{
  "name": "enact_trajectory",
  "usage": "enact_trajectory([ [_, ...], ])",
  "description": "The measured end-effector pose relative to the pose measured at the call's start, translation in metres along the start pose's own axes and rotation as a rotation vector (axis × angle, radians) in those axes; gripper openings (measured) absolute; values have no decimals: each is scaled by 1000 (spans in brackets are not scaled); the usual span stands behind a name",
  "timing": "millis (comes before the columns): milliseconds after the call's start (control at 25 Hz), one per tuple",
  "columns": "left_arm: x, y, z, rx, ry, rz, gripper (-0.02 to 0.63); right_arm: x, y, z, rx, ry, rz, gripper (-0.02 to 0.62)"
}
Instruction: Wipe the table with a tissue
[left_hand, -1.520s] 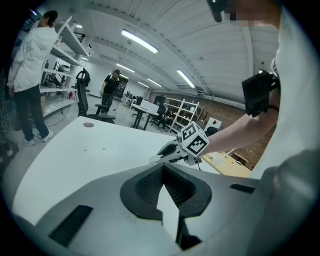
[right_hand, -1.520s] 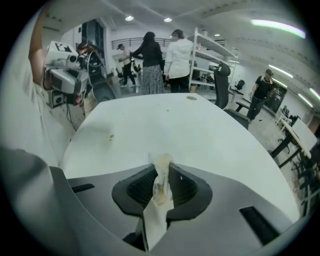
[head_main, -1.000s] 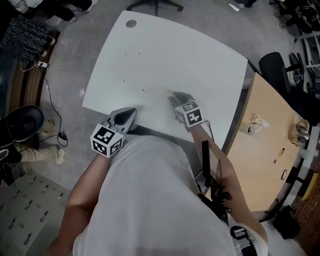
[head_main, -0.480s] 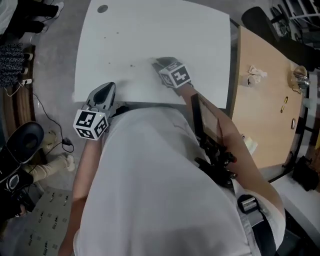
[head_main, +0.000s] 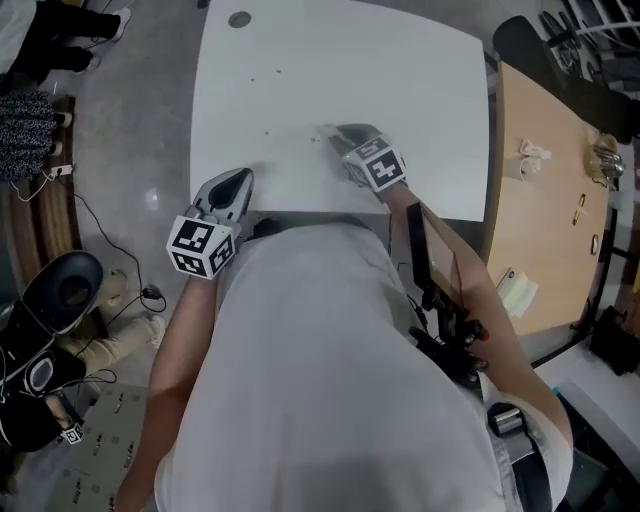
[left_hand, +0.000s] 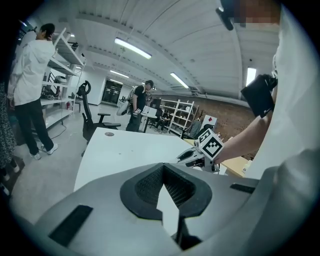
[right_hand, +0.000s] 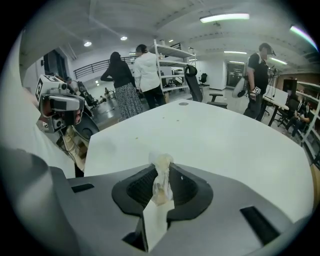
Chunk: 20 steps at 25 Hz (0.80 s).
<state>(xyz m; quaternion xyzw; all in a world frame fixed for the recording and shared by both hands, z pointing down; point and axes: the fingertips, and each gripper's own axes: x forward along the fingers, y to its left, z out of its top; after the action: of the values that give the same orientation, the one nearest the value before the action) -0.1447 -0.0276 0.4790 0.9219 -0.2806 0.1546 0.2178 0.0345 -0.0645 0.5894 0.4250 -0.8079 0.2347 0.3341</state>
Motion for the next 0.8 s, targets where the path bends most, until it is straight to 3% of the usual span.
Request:
enact_trajectory([
  [240,-13,20,-10,-16,12,-28,8,11,-8,-7,-85,100,-113,66],
  [400,-23,42,-11,-30,26,-37,8,14,-7,-17,-235,183,-166,64],
  [600,-22,62,-4,-15,32,-72,7,14,15,-18,-403,242,-145,64],
  [800,-16,61,-2,-7,33,-125,8,5,51,-35,-421,273,-94,64],
])
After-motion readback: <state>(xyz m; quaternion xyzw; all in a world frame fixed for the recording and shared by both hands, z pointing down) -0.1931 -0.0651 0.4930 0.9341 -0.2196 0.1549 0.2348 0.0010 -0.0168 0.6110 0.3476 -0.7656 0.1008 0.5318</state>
